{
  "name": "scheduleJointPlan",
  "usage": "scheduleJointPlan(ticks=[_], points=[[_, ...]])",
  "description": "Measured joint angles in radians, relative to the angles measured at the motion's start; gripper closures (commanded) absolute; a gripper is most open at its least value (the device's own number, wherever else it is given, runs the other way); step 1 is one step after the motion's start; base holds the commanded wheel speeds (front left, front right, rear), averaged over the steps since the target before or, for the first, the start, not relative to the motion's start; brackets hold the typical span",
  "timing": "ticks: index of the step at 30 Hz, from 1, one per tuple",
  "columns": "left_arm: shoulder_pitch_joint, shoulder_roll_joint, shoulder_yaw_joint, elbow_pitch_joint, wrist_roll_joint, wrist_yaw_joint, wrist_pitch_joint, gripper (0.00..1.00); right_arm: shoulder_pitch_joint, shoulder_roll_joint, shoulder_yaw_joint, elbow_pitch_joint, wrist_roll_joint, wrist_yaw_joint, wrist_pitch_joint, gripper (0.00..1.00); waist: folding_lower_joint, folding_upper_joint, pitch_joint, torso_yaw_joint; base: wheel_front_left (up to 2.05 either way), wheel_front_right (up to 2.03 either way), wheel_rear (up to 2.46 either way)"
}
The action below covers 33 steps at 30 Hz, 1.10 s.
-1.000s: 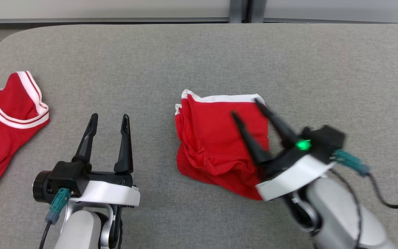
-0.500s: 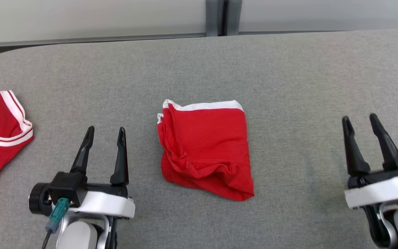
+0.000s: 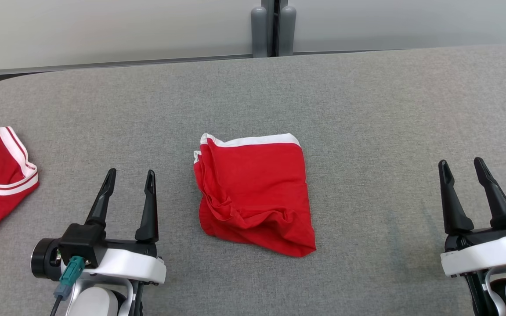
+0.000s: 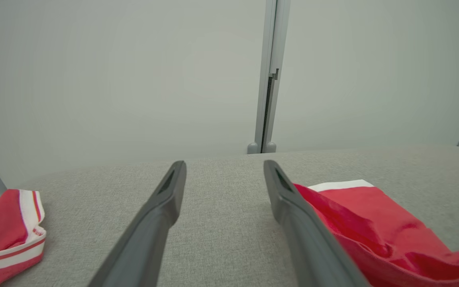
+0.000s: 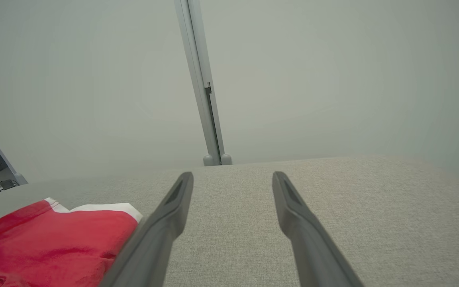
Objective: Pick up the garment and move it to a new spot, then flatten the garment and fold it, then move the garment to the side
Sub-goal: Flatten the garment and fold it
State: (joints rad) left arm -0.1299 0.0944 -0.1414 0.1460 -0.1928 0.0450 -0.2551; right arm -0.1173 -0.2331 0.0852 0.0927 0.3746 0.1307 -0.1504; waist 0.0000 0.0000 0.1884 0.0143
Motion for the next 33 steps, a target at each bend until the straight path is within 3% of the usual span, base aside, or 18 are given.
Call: scheduleJointPlan(ticks=[10, 11, 12, 20, 33], points=[[-0.001, 0.007, -0.004, -0.014, -0.003, 0.008, 0.004, 0.00, -0.017, -0.003, 0.019, 0.000, -0.007, 0.000, 0.014, 0.01, 0.0001, 0.0000, 0.016, 0.026, 0.00, 0.00, 0.00], [-0.002, 0.007, -0.004, -0.016, -0.003, 0.009, 0.004, 0.00, -0.027, -0.006, 0.032, 0.003, -0.007, 0.000, 0.018, 0.71, 0.0001, 0.0000, 0.019, 0.031, 0.00, 0.00, 0.00], [-0.003, 0.007, -0.005, -0.017, -0.003, 0.009, 0.004, 0.00, -0.036, -0.010, 0.047, 0.010, -0.004, 0.000, 0.022, 1.00, 0.0001, 0.0000, 0.023, 0.035, 0.00, 0.00, 0.00], [-0.051, -0.010, -0.028, -0.017, -0.008, 0.011, -0.002, 0.00, -0.193, -0.018, 0.328, 0.136, 0.045, 0.000, 0.040, 1.00, 0.0000, 0.0000, 0.065, 0.104, 0.00, 0.00, 0.00], [-0.085, -0.033, -0.056, -0.004, -0.022, 0.018, -0.007, 0.00, -0.376, 0.057, 0.741, 0.384, 0.221, 0.000, -0.018, 1.00, 0.0001, 0.0000, 0.110, 0.196, 0.00, 0.00, 0.00]])
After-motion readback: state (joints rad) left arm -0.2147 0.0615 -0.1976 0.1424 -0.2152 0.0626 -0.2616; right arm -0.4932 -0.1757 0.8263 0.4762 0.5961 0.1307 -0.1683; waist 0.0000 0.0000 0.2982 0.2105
